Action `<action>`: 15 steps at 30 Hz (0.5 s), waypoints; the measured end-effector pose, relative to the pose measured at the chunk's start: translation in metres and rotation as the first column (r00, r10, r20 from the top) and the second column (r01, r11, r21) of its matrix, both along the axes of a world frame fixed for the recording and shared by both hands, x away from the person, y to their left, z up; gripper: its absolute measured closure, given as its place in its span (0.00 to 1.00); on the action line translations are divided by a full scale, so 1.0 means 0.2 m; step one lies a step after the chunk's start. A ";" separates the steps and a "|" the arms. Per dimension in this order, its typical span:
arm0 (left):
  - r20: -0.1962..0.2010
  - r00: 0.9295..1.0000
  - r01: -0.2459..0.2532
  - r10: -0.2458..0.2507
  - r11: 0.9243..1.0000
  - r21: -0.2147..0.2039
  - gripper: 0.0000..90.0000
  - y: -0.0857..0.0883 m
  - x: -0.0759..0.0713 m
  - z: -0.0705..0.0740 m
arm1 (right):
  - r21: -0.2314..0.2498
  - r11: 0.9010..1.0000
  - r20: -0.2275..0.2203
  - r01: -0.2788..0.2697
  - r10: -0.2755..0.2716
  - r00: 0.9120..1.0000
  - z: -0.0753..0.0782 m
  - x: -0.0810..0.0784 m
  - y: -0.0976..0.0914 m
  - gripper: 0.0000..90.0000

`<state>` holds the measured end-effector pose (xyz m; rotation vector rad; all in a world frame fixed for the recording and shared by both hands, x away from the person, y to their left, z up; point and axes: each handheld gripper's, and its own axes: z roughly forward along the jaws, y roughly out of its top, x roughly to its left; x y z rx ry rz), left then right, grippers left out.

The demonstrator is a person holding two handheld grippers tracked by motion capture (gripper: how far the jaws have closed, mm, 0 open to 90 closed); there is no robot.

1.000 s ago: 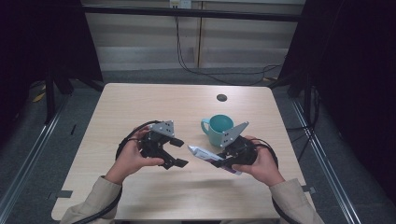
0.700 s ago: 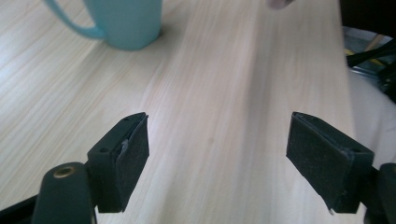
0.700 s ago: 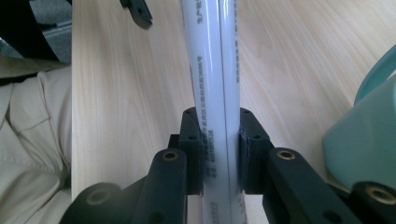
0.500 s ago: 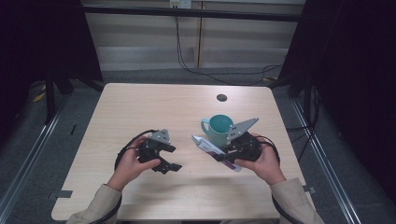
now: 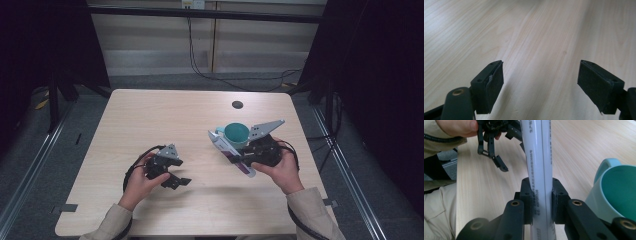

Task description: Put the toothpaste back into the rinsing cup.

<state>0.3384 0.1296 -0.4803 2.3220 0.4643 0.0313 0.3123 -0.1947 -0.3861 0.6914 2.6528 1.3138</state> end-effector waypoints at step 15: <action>0.007 0.999 -0.048 0.048 0.999 -0.005 0.20 0.01 -0.02 -0.10 | 0.070 0.996 0.008 0.046 -0.047 0.999 0.06 0.04 -0.03 0.83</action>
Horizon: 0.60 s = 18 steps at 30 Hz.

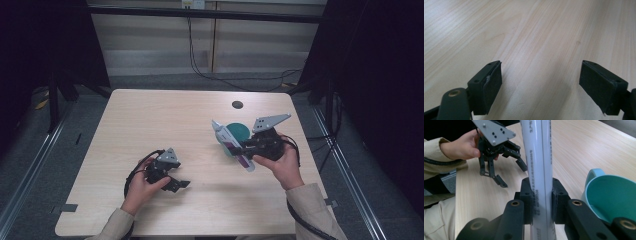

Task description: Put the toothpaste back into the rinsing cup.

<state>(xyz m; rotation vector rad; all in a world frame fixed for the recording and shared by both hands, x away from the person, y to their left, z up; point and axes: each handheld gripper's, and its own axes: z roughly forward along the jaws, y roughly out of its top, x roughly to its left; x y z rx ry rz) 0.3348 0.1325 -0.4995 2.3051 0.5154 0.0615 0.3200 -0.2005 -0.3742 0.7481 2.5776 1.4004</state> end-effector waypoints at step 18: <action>0.065 0.998 0.007 -0.005 1.000 -0.029 0.17 0.02 -0.03 -0.05 | 0.087 0.995 0.026 0.053 -0.056 0.998 0.07 0.07 -0.01 0.83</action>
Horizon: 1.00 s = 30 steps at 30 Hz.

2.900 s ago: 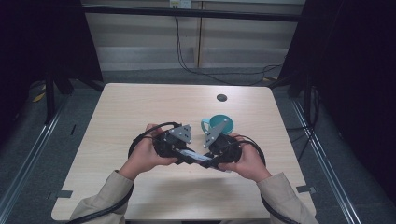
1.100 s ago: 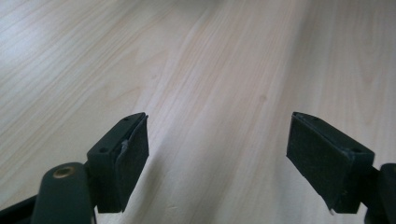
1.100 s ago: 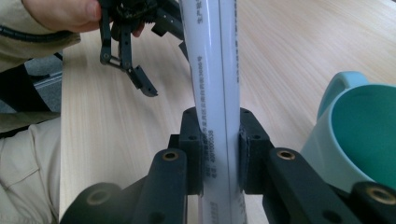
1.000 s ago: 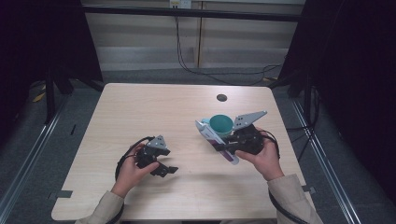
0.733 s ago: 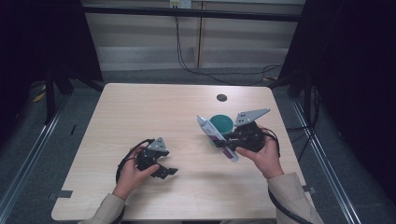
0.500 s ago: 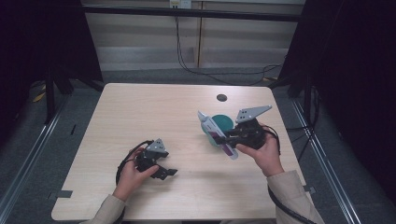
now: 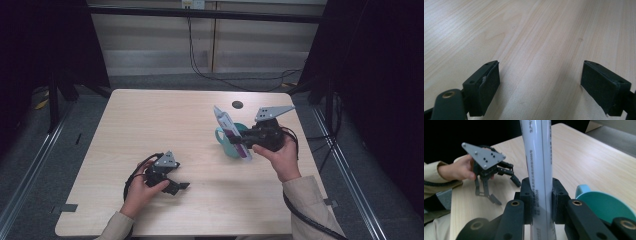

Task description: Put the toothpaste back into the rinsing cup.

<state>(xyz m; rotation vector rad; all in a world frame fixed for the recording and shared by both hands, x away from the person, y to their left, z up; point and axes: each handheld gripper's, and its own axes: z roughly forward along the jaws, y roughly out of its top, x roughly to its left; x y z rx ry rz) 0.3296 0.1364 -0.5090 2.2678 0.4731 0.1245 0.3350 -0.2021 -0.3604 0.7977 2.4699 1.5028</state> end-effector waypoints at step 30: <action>0.023 1.000 0.004 -0.005 1.000 0.011 0.17 -0.01 -0.01 0.00 | 0.129 0.986 0.047 0.108 -0.115 0.992 0.07 0.18 0.01 0.83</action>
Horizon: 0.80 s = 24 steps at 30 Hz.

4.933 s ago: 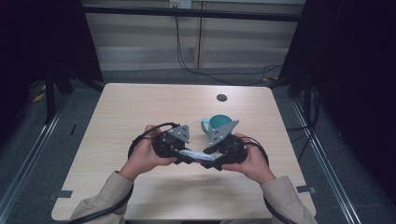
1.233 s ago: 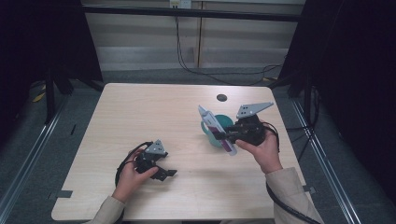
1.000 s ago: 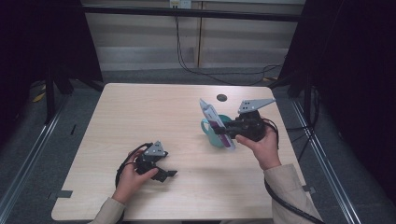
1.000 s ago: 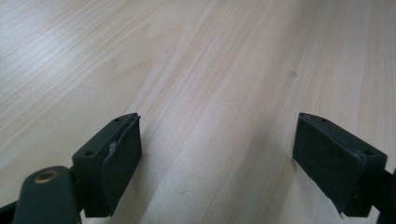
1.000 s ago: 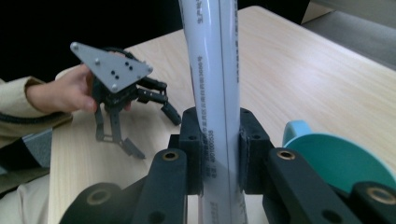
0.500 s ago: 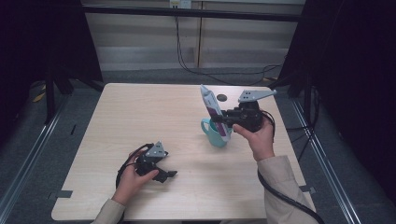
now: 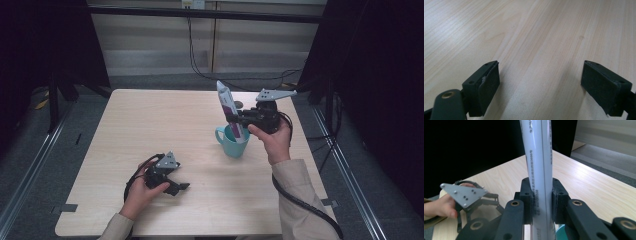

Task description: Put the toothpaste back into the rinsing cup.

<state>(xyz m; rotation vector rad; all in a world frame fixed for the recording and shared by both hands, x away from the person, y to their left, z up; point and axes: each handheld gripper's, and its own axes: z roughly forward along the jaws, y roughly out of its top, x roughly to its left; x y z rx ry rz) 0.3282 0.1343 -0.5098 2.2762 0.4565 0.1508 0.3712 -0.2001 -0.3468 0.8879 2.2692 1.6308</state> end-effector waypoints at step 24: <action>0.000 1.000 -0.002 0.002 1.000 -0.003 0.17 0.00 0.00 0.00 | 0.046 0.993 0.000 0.107 -0.107 0.994 -0.08 0.11 -0.03 0.83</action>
